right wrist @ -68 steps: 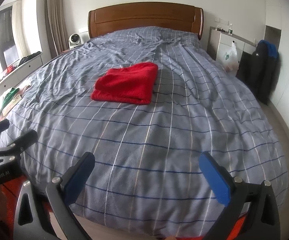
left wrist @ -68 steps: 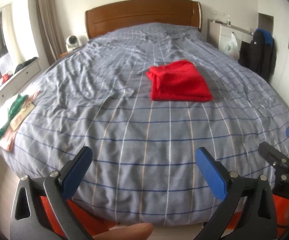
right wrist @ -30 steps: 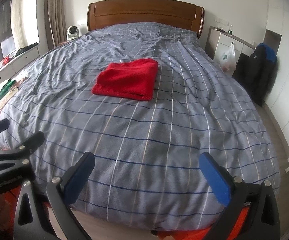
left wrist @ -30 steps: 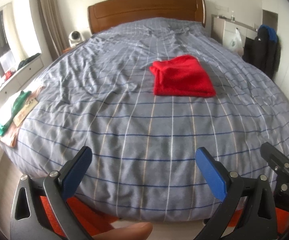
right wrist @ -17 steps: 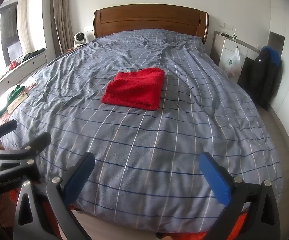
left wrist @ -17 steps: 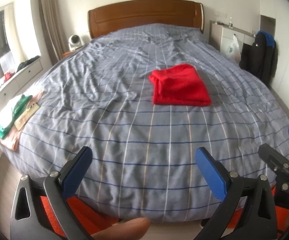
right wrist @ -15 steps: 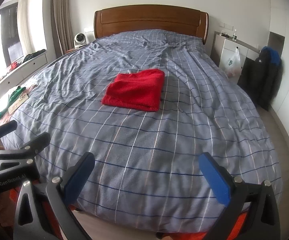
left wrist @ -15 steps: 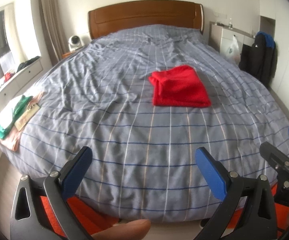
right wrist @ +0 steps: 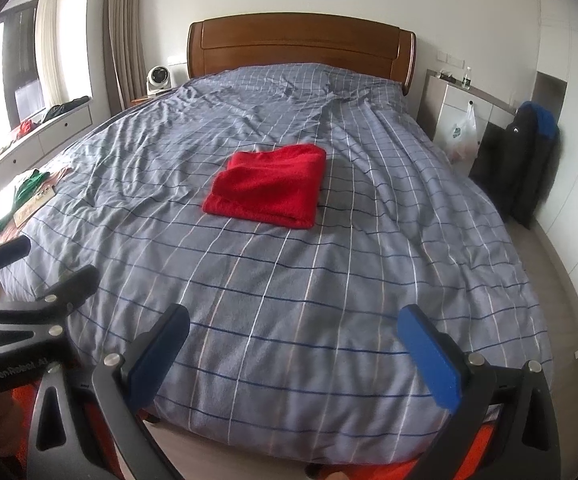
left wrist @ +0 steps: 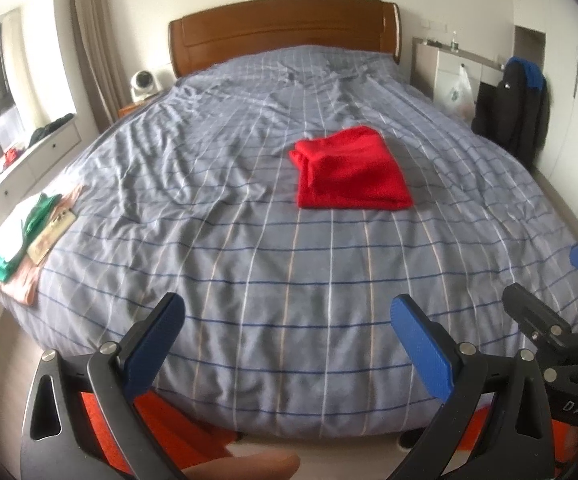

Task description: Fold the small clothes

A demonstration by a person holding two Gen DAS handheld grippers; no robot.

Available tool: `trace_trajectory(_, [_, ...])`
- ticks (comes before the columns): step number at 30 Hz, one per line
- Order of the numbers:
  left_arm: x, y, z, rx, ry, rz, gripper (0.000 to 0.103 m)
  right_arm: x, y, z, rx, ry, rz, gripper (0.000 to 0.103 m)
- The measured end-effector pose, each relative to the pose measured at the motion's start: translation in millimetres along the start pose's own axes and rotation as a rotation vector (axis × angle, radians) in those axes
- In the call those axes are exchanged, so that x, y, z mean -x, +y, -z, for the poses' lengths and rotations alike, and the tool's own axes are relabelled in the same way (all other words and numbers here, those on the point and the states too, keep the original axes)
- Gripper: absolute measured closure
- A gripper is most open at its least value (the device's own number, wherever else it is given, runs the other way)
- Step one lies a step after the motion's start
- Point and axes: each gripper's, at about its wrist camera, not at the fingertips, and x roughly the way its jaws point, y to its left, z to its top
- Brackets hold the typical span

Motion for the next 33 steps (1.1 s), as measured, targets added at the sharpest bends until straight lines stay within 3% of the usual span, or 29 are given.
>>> trace_trajectory(23, [-9.0, 2.9, 2.9, 0.019, 0.024, 0.007, 0.000, -2.9, 4.6, 2.5, 0.017, 0.002, 0.000, 0.001])
trace_trajectory(33, [2.4, 2.4, -0.6, 0.019, -0.009, 0.010, 0.000, 4.5, 8.5, 0.1, 0.023, -0.013, -0.012, 0.001])
